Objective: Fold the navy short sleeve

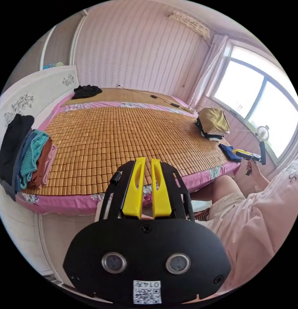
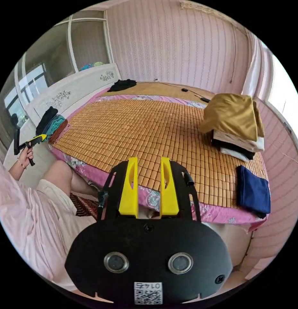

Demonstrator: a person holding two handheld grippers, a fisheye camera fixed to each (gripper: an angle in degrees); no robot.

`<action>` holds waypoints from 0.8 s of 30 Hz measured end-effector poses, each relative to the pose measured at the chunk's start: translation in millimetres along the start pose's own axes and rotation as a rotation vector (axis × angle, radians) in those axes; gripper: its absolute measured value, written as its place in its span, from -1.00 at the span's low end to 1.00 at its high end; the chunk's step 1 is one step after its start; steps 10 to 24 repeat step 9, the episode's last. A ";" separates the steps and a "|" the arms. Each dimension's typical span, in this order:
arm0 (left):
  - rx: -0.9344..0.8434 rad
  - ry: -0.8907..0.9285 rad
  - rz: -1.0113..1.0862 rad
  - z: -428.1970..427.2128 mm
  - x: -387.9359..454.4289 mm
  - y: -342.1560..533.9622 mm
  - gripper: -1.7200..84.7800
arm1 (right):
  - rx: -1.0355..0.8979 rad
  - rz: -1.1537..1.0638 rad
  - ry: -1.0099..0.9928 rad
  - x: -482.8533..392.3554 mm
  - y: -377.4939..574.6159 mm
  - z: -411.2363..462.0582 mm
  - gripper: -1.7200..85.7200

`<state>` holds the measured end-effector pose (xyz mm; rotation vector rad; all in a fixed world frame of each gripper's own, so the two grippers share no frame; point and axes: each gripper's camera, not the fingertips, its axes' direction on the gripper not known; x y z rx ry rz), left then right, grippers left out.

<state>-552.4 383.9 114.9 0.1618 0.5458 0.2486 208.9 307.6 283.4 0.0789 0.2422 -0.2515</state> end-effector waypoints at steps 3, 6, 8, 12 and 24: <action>0.147 -0.080 -0.200 -77.5 -77.6 51.8 -0.87 | -0.106 -0.263 -0.272 -101.5 -93.5 49.0 -0.67; 0.238 -0.153 -0.358 -135.4 -145.4 105.8 -0.87 | -0.161 -0.559 -0.390 -221.1 -160.4 79.5 -0.66; 0.250 -0.227 -0.455 -169.8 -192.1 136.4 -0.85 | -0.146 -0.781 -0.370 -310.7 -198.6 94.3 -0.66; 0.256 -0.242 -0.475 -178.1 -202.9 142.2 -0.85 | -0.134 -0.828 -0.358 -331.0 -207.2 97.8 -0.66; 0.256 -0.242 -0.475 -178.1 -202.9 142.2 -0.85 | -0.134 -0.828 -0.358 -331.0 -207.2 97.8 -0.66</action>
